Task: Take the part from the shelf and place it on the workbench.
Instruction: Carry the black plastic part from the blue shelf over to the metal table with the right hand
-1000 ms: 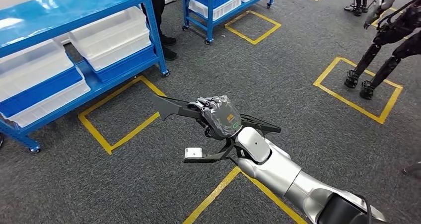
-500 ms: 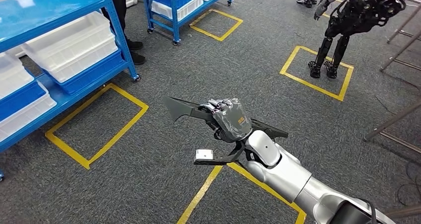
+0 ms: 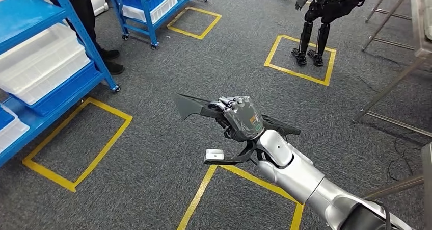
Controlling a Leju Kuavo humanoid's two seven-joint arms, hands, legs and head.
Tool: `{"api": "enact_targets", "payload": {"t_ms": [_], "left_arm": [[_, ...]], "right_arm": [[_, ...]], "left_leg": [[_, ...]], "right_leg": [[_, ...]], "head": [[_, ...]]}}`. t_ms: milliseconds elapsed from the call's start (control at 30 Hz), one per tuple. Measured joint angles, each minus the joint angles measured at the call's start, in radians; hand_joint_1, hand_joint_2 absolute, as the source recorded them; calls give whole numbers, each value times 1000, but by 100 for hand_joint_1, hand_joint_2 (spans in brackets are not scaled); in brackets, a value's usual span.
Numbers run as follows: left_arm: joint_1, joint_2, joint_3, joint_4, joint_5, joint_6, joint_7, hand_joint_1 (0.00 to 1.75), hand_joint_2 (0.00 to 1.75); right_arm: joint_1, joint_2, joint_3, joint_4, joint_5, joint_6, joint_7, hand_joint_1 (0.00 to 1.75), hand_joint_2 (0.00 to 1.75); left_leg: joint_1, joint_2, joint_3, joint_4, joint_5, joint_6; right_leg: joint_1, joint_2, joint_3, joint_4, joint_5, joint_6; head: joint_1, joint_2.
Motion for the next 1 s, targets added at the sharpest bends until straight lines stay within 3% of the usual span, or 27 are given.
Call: {"api": "enact_targets", "payload": {"t_ms": [67, 133, 200, 267, 300, 367, 400, 467, 500, 533, 567, 633, 700, 800, 867, 933, 1000], "left_arm": [[1, 0, 0, 0, 3, 0, 1, 0, 175], [2, 1, 0, 0, 5, 0, 2, 0, 175], [1, 1, 0, 0, 5, 0, 3, 0, 175], [-3, 1, 0, 0, 6, 0, 3, 0, 175], [-4, 1, 0, 0, 6, 0, 3, 0, 175], [-4, 0, -1, 0, 6, 0, 3, 0, 175], [-3, 0, -1, 0, 7, 1, 3, 0, 175], [-1, 0, -2, 0, 9, 2, 3, 0, 175], [0, 1, -4, 0, 9, 2, 3, 0, 175], [0, 1, -5, 0, 9, 3, 3, 0, 175], [0, 1, -7, 0, 9, 4, 3, 0, 175], [-1, 1, -13, 0, 9, 5, 4, 0, 175], [-1, 2, -19, 0, 9, 5, 5, 0, 175], [-6, 2, -25, 0, 10, 6, 6, 0, 175], [-7, 3, -27, 0, 11, 5, 6, 0, 175], [-4, 5, -31, 0, 12, 2, 6, 0, 175], [-2, 5, -34, 0, 13, -1, 6, 0, 175]], "right_arm": [[-1, 0, 0, 7, 1, -1, -5, 175, 175], [-3, 0, -1, 13, 1, -1, -9, 175, 175], [-5, 0, -1, 14, 1, -2, -10, 175, 175], [-6, -1, -2, 17, 1, -3, -9, 175, 175], [-6, -2, -3, 19, 1, -3, -9, 175, 175], [-9, -4, -3, 21, 1, -3, -9, 175, 175], [-10, -5, -3, 22, 1, -3, -9, 175, 175], [-13, -5, -3, 25, 2, -3, -9, 175, 175], [-12, -5, -3, 27, 2, -3, -9, 175, 175], [-12, -6, -3, 29, 3, -4, -9, 175, 175], [-12, -6, -4, 31, 5, -4, -9, 175, 175], [-14, -7, -5, 31, 12, -6, -9, 175, 175], [-19, -8, -7, 31, 18, -10, -9, 175, 175], [-33, -20, -13, 31, 21, -12, -10, 175, 175], [-55, -31, -18, 31, 23, -8, -11, 175, 175], [-86, -38, -21, 31, 25, 1, -13, 175, 175], [-110, -47, -23, 31, 25, 10, -14, 175, 175]], "left_leg": [[4, -10, -6, -1, 33, -4], [9, -46, 46, -128, 107, -3], [10, -73, 73, -190, 122, 3], [6, -60, 75, -195, 123, 14], [6, -49, 77, -200, 127, 21], [8, -26, 84, -213, 133, 35], [7, -15, 85, -216, 134, 39], [3, 7, 85, -217, 133, 43], [2, 18, 85, -216, 131, 43], [1, 30, 86, -216, 129, 43], [1, 41, 88, -215, 126, 41], [-2, 61, 93, -213, 120, 36], [-6, 78, 97, -212, 113, 27], [-8, 101, 105, -212, 102, 11], [-5, 68, 93, -172, 72, 2], [-1, 15, 35, -51, 11, -2], [0, -3, -32, 69, -26, -3]], "right_leg": [[-1, 36, -2, 9, -3, 3], [-2, 74, -8, 25, -9, 12], [-4, 94, -19, 36, -11, 25], [-9, 113, -27, 36, -6, 39], [-9, 108, -31, 41, -7, 45], [-7, 66, -57, 92, -36, 53], [-7, 36, -84, 145, -64, 55], [-11, 6, -142, 262, -115, 60], [-13, 1, -158, 293, -121, 61], [-14, -3, -156, 290, -109, 62], [-14, -9, -135, 250, -82, 60], [-7, -48, -64, 119, -27, 53], [5, -78, -25, 40, -10, 42], [7, -51, -22, 28, -12, 26], [1, -28, -15, 20, -8, 15], [-1, -5, -14, 19, -7, 7], [0, 21, -14, 23, -9, 3]], "head": [[0, 0], [0, 0], [0, 0], [0, 0], [0, 0], [1, 0], [1, 0], [1, 0], [1, 0], [1, 0], [1, 0], [1, 0], [1, 0], [1, 0], [1, 0], [0, 0], [0, 0]]}}
